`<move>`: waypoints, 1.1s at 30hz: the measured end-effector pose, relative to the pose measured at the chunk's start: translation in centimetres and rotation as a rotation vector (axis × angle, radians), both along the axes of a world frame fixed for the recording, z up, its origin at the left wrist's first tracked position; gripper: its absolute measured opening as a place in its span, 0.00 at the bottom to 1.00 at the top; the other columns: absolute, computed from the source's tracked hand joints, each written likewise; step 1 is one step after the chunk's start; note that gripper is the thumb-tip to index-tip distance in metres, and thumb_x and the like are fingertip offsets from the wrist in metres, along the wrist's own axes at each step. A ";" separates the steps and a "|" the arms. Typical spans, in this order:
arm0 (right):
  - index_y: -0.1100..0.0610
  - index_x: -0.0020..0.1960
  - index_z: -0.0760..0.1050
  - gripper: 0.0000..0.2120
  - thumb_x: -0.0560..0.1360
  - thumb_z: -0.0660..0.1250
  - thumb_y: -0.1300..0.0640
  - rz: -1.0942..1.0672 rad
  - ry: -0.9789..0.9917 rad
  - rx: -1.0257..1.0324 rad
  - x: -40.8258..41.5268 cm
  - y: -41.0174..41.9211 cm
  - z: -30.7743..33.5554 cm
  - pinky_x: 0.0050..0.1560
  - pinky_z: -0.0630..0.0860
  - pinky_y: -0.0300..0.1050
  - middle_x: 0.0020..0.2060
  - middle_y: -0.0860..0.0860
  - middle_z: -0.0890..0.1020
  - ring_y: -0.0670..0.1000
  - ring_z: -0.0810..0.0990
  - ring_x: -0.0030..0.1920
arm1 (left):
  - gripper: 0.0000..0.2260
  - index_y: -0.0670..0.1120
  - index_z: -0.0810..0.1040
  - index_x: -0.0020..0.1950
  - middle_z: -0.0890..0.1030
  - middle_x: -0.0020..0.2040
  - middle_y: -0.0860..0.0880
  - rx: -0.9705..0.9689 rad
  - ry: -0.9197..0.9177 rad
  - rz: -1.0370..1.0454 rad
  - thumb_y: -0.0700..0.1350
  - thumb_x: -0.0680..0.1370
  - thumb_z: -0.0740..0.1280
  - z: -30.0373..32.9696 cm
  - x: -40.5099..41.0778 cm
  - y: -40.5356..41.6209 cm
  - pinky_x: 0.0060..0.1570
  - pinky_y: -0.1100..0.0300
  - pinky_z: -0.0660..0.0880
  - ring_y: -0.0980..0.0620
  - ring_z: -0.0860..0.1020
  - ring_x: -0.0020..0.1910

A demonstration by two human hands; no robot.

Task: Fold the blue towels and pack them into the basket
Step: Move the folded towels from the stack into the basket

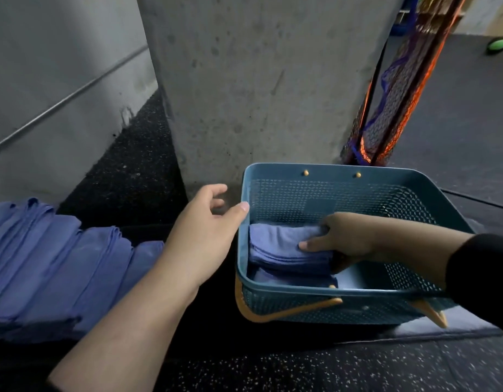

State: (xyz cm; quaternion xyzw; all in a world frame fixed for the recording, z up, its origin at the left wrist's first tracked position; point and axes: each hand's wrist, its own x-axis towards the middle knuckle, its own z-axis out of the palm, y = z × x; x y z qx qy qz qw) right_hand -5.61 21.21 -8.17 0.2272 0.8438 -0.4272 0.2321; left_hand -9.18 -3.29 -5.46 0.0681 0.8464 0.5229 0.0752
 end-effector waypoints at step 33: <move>0.48 0.82 0.42 0.34 0.83 0.46 0.35 1.535 0.330 0.696 -2.9 0.1 -3.9 0.78 0.31 0.53 0.80 0.43 0.36 0.45 0.28 0.77 | 0.27 0.61 0.69 0.73 0.76 0.69 0.60 -0.099 0.051 -0.182 0.65 0.76 0.65 -2.5 -0.8 -0.1 0.68 0.50 0.73 0.58 0.74 0.67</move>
